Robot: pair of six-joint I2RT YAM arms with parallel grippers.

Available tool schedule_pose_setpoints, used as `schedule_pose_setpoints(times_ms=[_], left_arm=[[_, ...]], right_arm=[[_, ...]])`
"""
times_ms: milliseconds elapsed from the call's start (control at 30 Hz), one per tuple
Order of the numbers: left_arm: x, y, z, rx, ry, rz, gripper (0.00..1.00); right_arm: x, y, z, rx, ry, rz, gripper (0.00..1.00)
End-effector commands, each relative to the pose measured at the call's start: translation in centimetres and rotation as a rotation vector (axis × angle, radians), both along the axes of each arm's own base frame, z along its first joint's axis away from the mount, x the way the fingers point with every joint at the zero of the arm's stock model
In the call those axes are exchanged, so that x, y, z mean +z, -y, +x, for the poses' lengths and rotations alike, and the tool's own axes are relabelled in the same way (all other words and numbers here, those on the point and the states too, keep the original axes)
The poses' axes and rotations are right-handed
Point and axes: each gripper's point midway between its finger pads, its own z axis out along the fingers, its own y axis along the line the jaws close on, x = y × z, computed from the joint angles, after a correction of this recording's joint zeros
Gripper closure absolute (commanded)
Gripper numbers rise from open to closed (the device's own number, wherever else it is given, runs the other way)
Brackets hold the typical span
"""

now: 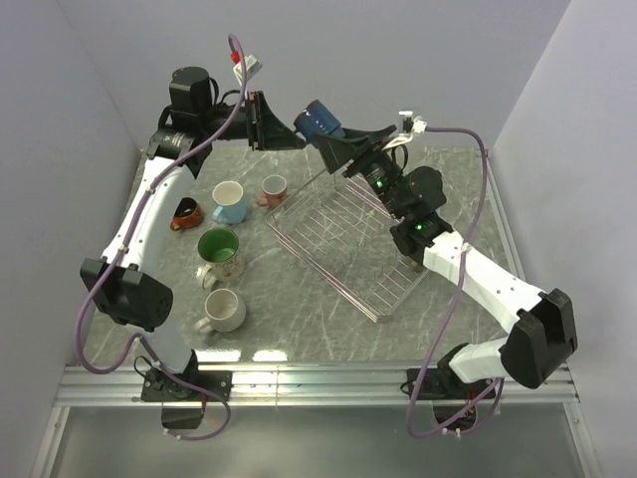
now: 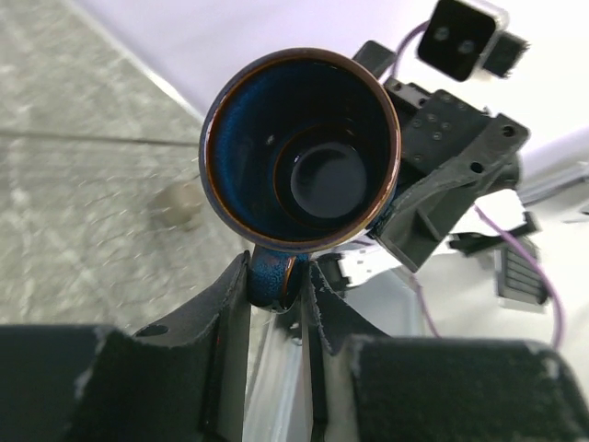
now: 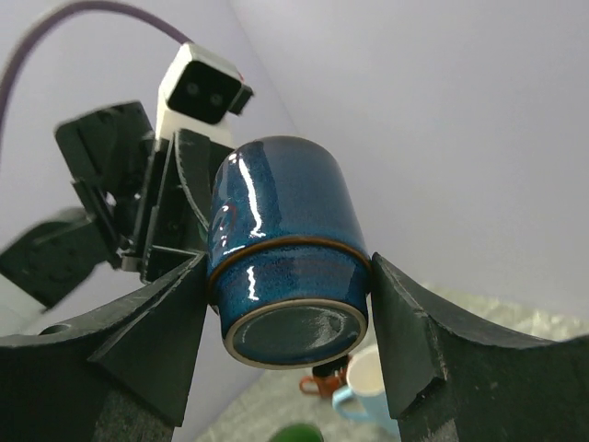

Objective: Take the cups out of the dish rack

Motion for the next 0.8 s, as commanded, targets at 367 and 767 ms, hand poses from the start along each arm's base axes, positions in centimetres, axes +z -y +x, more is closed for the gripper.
schedule_pose_setpoints(times_ms=[367, 767], left_arm=[[-3.3, -1.8, 2.4, 0.184, 0.115, 0.093, 1.0], [-5.9, -3.3, 4.5, 0.257, 0.117, 0.156, 1.0]], right_arm=[[-7.1, -2.1, 2.9, 0.08, -0.132, -0.122, 0.19], [-9.2, -2.6, 4.4, 0.078, -0.192, -0.225, 0.03]])
